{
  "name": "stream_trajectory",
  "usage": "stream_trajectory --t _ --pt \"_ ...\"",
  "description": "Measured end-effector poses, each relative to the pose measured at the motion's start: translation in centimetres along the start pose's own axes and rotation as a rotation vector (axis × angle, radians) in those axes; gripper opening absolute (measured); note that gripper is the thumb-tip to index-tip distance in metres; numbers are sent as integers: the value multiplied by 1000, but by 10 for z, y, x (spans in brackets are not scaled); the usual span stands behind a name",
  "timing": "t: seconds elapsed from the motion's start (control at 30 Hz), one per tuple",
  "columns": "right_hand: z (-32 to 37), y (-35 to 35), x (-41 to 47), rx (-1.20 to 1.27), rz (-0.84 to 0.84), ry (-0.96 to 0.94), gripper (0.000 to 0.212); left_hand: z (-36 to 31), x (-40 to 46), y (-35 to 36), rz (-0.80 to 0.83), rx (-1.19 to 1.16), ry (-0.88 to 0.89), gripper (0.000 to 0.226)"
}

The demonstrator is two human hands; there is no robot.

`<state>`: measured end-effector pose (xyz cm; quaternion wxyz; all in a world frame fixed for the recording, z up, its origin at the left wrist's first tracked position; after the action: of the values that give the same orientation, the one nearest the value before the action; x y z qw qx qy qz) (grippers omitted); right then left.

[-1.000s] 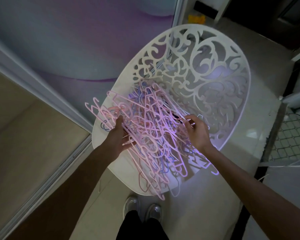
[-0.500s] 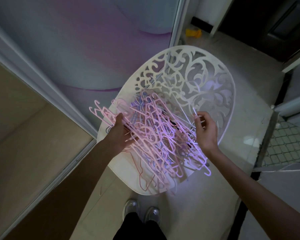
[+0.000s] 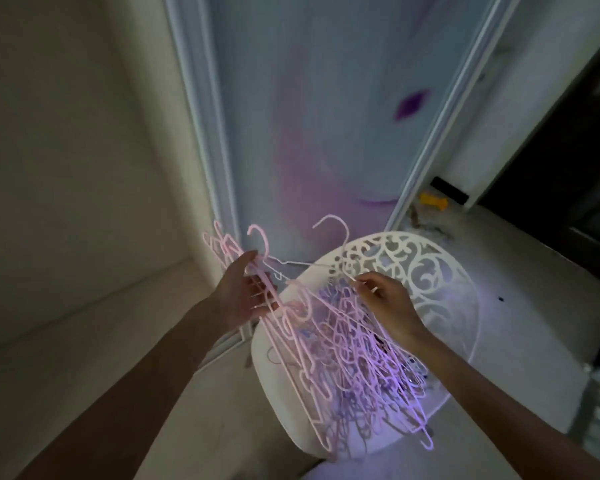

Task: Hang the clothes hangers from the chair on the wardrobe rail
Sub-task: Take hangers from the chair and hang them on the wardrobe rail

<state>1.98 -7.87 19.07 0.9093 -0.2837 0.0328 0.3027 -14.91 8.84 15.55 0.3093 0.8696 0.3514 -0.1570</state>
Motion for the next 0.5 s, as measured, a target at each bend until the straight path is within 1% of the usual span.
stream_trajectory --t 0.1,0.23,0.27,0.37,0.4,0.5 --pt "57 31 -20 -24 105 -48 8 -38 -42 -34 -47 -33 68 40" --pt "117 69 -41 -52 177 -63 23 -81 -82 -83 -99 -95 123 39" --pt "140 88 -51 -65 204 -71 24 -102 -101 -107 -125 -100 164 39" --pt "172 107 -58 -112 242 -63 24 -136 -119 -134 -186 -121 201 39" --pt "190 123 -68 -114 244 -78 23 -155 -134 -154 -191 -129 227 39" --pt "236 156 -92 -82 252 -110 15 -200 -163 -196 -209 -171 278 39"
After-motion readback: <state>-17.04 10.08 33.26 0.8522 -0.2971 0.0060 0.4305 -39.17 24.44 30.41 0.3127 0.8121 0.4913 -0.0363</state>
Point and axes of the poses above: each hand's wrist, its own x-axis towards the middle knuckle, its own y-axis out of the palm, z = x × y, the point moved 8 cm from there along x, towards the middle knuckle, and after that the axes turned 15 degrees about y, right-handed, at the moved point
